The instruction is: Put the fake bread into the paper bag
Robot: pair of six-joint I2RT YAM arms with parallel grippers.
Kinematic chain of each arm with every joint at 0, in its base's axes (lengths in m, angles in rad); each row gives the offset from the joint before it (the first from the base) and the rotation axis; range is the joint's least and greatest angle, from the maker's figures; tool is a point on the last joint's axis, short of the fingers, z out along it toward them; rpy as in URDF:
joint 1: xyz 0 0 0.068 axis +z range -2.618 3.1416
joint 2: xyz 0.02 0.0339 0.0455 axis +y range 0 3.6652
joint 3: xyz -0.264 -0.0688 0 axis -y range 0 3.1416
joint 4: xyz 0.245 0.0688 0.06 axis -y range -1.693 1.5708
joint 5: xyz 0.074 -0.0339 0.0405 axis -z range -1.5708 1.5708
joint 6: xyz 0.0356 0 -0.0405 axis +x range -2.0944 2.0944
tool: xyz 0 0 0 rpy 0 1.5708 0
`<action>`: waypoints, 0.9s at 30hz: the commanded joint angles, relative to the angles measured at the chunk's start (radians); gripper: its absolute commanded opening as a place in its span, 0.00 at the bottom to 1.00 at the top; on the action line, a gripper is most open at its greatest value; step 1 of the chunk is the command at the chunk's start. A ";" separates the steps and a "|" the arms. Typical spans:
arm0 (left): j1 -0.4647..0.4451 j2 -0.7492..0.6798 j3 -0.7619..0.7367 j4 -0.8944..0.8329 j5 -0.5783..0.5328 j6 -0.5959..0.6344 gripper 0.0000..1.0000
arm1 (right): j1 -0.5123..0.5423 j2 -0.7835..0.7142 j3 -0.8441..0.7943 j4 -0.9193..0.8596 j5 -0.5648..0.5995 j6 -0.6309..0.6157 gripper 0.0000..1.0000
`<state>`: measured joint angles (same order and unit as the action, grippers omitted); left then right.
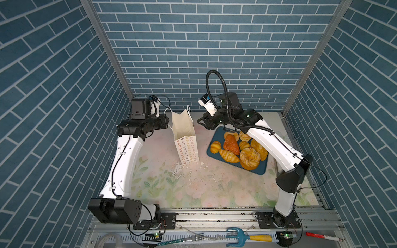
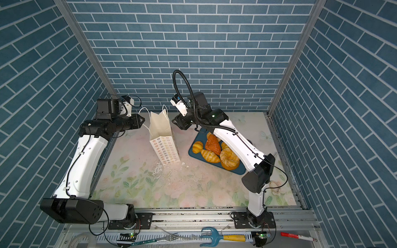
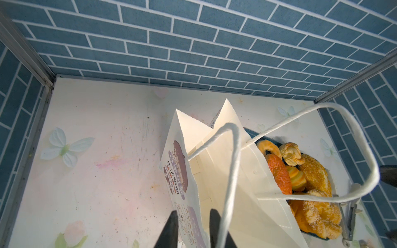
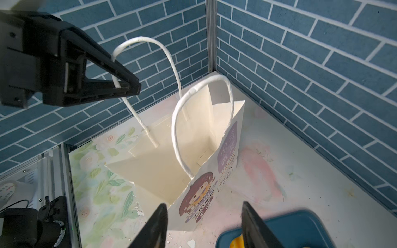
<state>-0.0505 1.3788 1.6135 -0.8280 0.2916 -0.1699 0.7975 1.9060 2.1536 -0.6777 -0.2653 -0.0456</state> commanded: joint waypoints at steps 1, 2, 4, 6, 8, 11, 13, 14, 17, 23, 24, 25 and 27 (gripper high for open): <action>-0.003 0.003 0.010 -0.020 0.010 0.001 0.22 | 0.011 0.080 0.114 -0.047 -0.031 -0.044 0.53; -0.003 0.002 0.007 -0.019 0.014 0.002 0.21 | 0.017 0.105 0.152 -0.052 -0.033 -0.044 0.52; -0.003 0.000 0.000 -0.013 0.022 0.001 0.19 | 0.024 0.147 0.211 -0.057 -0.033 -0.040 0.50; -0.004 0.002 0.001 -0.013 0.030 -0.001 0.16 | 0.025 0.184 0.259 -0.057 -0.021 -0.026 0.46; -0.004 0.001 0.005 -0.021 0.039 0.001 0.13 | 0.029 0.215 0.291 -0.058 0.001 -0.010 0.41; -0.003 -0.003 0.006 -0.032 0.042 0.008 0.11 | 0.031 0.234 0.307 -0.052 0.022 0.007 0.33; -0.003 -0.008 0.004 -0.040 0.046 0.010 0.09 | 0.035 0.236 0.306 -0.051 0.041 0.012 0.27; -0.002 -0.010 0.004 -0.044 0.049 0.013 0.08 | 0.037 0.236 0.305 -0.052 0.055 0.013 0.24; -0.003 -0.011 0.006 -0.052 0.057 0.012 0.05 | 0.046 0.225 0.301 -0.059 0.082 0.018 0.17; -0.003 -0.026 0.006 -0.066 0.071 0.004 0.03 | 0.070 0.167 0.222 -0.024 0.116 0.024 0.05; -0.003 -0.030 0.006 -0.069 0.075 0.004 0.03 | 0.073 0.158 0.207 -0.019 0.117 0.025 0.04; -0.003 -0.035 0.005 -0.073 0.078 0.004 0.02 | 0.078 0.146 0.192 -0.012 0.119 0.026 0.04; -0.003 -0.039 0.006 -0.081 0.079 0.004 0.02 | 0.087 0.124 0.169 -0.005 0.135 0.024 0.04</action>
<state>-0.0505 1.3682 1.6135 -0.8707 0.3538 -0.1677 0.8688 2.1040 2.3398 -0.7074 -0.1638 -0.0231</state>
